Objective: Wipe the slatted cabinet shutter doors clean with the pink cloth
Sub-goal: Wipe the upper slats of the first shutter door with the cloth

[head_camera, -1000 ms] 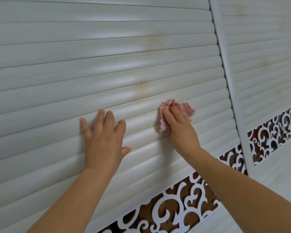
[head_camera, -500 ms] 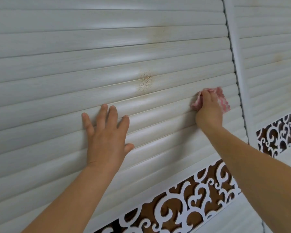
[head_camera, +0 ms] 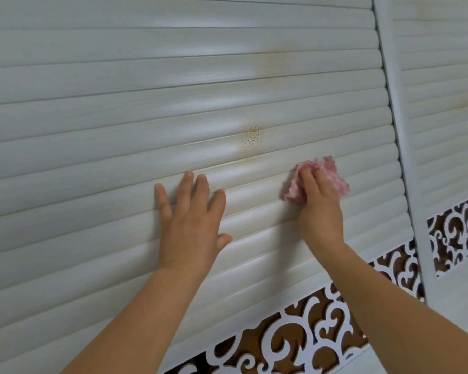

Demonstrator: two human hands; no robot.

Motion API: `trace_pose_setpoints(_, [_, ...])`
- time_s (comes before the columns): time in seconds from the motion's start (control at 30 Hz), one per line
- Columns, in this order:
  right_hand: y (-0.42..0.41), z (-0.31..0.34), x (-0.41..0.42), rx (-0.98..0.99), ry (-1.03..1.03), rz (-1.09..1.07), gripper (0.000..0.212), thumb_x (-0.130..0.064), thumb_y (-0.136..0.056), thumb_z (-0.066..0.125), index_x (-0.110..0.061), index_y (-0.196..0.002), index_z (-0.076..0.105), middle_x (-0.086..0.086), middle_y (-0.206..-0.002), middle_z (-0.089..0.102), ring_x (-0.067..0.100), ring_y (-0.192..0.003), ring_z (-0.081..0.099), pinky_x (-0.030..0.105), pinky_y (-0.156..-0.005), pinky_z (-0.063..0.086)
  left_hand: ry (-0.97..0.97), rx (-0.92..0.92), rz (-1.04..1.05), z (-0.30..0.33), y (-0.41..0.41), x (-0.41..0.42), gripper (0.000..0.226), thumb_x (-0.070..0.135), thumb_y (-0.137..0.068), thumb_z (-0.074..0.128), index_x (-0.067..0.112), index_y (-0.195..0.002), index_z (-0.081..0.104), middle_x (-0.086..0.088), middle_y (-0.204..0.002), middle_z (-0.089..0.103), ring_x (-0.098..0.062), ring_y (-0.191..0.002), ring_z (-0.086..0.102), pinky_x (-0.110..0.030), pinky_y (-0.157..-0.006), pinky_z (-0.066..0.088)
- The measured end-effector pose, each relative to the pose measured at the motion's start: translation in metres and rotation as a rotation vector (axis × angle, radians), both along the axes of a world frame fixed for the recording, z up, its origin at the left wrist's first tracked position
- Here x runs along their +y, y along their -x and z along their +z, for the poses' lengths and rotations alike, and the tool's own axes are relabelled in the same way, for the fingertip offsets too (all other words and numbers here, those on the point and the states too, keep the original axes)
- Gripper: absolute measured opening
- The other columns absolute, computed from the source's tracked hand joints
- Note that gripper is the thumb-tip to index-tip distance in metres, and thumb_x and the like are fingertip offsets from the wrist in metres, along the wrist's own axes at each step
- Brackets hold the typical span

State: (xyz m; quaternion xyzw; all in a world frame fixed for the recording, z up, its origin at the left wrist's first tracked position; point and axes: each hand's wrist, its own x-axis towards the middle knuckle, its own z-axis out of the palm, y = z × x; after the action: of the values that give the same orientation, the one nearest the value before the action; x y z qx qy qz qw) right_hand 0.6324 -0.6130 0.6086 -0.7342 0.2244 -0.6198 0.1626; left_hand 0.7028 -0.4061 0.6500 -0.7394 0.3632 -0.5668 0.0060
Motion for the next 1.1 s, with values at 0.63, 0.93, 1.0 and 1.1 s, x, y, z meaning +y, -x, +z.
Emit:
trace_pose_setpoints(0.63, [-0.018,-0.009,0.048,-0.035,-0.026,0.032,0.071,0.008,-0.088,0.04,-0.022,-0.15,0.024,0.001,-0.157,0.019,0.026,-0.144,0.014,0.037,-0.099,0.037,0.024,0.055,0.011,-0.003,0.002,-0.004,0.096,0.055,-0.037,0.085,0.009,-0.117,0.056,-0.02,-0.13,0.048,-0.038,-0.13,0.034,-0.071,-0.1,0.012])
trace_pose_setpoints(0.93, [-0.001,-0.029,-0.012,-0.001,-0.034,0.085,0.065,0.005,-0.091,0.043,-0.021,-0.148,0.03,0.0,-0.155,0.025,0.026,-0.143,0.02,0.045,-0.1,0.041,0.128,0.18,0.093,-0.021,0.014,-0.027,0.098,0.056,-0.067,0.071,0.019,-0.143,0.022,-0.022,-0.151,0.004,-0.032,-0.14,-0.009,-0.063,-0.104,-0.013])
trace_pose_setpoints(1.0, [0.007,-0.026,-0.038,-0.013,-0.079,0.072,0.065,0.005,-0.091,0.043,-0.023,-0.148,0.03,-0.002,-0.155,0.025,0.024,-0.141,0.023,0.045,-0.1,0.043,0.176,0.192,0.055,-0.023,0.011,-0.031,0.099,0.052,-0.054,0.081,0.015,-0.136,0.038,-0.026,-0.147,0.019,-0.034,-0.14,0.005,-0.065,-0.104,-0.007])
trace_pose_setpoints(1.1, [0.02,-0.02,-0.081,-0.021,-0.13,0.054,0.065,0.006,-0.091,0.041,-0.022,-0.149,0.028,-0.004,-0.155,0.024,0.022,-0.139,0.026,0.043,-0.1,0.043,0.267,0.18,0.0,-0.024,0.012,-0.043,0.095,0.052,-0.047,0.083,0.01,-0.125,0.048,-0.028,-0.143,0.029,-0.036,-0.138,0.014,-0.067,-0.103,-0.002])
